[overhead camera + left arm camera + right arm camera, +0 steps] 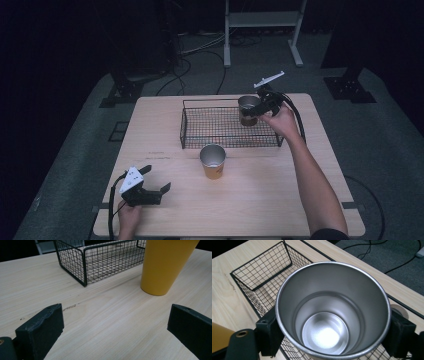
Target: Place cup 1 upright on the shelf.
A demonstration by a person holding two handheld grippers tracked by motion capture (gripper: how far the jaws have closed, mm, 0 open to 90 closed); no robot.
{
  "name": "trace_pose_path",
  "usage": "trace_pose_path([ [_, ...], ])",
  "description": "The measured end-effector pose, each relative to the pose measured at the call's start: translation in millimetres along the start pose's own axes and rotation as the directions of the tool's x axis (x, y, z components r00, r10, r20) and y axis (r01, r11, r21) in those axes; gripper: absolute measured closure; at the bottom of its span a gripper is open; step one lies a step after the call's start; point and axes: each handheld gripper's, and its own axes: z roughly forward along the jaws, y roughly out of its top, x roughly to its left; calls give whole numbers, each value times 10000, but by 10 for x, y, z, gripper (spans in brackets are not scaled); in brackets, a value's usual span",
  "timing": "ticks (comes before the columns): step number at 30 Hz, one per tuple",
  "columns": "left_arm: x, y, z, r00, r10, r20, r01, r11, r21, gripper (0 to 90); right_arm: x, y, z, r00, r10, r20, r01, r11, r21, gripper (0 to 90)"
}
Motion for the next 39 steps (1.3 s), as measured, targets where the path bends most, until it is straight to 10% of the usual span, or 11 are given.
trace_pose_path([
  [39,1,0,-4,10000,43,25,-43,10000,-24,0,-133,-151,441,9966,747,336,-762,9960,460,179],
])
